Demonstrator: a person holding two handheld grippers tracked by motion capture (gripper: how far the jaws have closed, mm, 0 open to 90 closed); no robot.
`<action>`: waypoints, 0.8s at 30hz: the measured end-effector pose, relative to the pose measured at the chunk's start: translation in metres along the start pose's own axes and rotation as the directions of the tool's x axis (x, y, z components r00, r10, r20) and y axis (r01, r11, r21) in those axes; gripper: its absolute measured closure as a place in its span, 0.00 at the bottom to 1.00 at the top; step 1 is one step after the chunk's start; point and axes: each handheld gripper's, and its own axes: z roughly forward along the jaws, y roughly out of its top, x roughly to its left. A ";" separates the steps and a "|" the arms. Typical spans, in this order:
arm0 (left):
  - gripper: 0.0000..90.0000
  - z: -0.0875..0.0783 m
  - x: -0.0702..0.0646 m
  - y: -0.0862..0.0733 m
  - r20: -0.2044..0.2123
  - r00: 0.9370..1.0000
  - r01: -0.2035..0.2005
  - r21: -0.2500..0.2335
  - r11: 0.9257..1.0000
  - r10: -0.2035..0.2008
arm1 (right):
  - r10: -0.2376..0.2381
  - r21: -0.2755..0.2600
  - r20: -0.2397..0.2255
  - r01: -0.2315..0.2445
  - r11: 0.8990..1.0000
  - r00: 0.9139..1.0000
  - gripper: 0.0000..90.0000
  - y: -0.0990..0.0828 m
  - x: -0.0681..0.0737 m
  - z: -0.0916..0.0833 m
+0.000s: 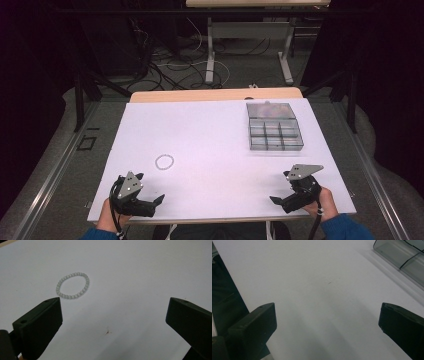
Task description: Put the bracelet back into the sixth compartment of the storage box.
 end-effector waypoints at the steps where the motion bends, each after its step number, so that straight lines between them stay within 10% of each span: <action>1: 0.01 0.000 0.000 0.000 0.000 1.000 0.001 -0.001 1.000 -0.001 | 0.002 0.005 0.003 -0.002 1.000 1.000 0.01 0.000 0.000 0.000; 24: 0.01 -0.002 -0.001 -0.001 -0.002 1.000 -0.005 -0.001 1.000 0.005 | -0.050 0.006 -0.021 0.050 0.999 0.999 0.02 0.017 0.006 0.014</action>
